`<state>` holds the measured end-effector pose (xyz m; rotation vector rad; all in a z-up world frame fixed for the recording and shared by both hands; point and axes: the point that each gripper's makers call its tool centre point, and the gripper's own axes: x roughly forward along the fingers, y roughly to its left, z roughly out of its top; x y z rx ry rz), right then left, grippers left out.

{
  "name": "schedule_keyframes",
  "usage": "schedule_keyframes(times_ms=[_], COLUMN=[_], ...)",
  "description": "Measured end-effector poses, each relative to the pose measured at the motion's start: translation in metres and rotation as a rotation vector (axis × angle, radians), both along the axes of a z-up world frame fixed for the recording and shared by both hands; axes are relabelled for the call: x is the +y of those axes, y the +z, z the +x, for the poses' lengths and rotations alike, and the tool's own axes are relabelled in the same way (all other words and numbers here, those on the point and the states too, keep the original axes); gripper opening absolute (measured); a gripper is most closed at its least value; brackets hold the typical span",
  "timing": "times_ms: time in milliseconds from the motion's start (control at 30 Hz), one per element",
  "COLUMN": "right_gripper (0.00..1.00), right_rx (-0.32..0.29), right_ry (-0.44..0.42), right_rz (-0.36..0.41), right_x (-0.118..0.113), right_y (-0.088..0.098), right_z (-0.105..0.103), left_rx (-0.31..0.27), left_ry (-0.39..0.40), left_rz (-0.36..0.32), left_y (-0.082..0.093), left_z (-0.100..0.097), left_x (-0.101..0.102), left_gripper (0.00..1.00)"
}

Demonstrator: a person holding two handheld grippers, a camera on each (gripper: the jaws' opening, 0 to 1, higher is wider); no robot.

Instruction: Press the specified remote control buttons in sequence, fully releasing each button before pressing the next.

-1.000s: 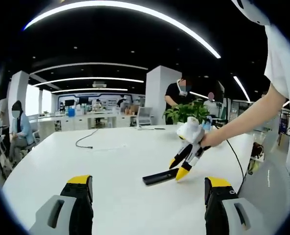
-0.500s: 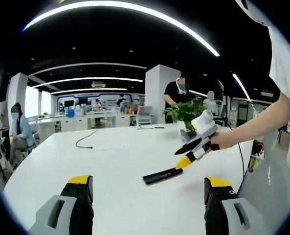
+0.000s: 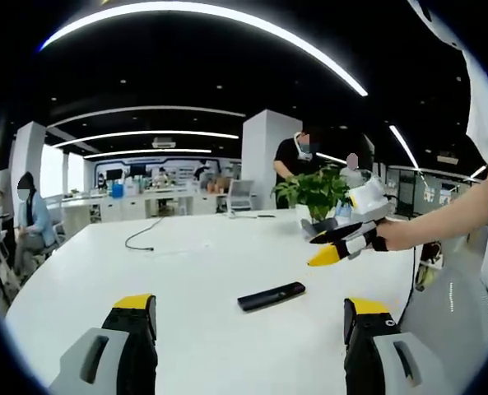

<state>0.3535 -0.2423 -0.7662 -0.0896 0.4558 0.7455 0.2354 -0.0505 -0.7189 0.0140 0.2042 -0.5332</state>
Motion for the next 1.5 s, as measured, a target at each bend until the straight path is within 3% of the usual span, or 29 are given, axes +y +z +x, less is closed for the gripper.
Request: schedule_keyframes(times_ms=[700, 1000, 1500], right_gripper=[0.99, 0.99, 0.97], right_rx=[-0.1, -0.141, -0.183], right_ry=[-0.138, -0.19, -0.25], right_rz=[0.055, 0.025, -0.015], right_x=[-0.033, -0.043, -0.07], right_y=[0.032, 0.044, 0.05], right_z=[-0.058, -0.087, -0.098], left_rx=[-0.025, -0.035, -0.038], left_ry=[0.001, -0.025, 0.0], left_rz=[0.001, 0.004, -0.014], left_y=[0.005, 0.007, 0.009], left_z=[-0.003, -0.005, -0.004], left_x=[-0.002, -0.006, -0.001], left_gripper=[0.99, 0.98, 0.98])
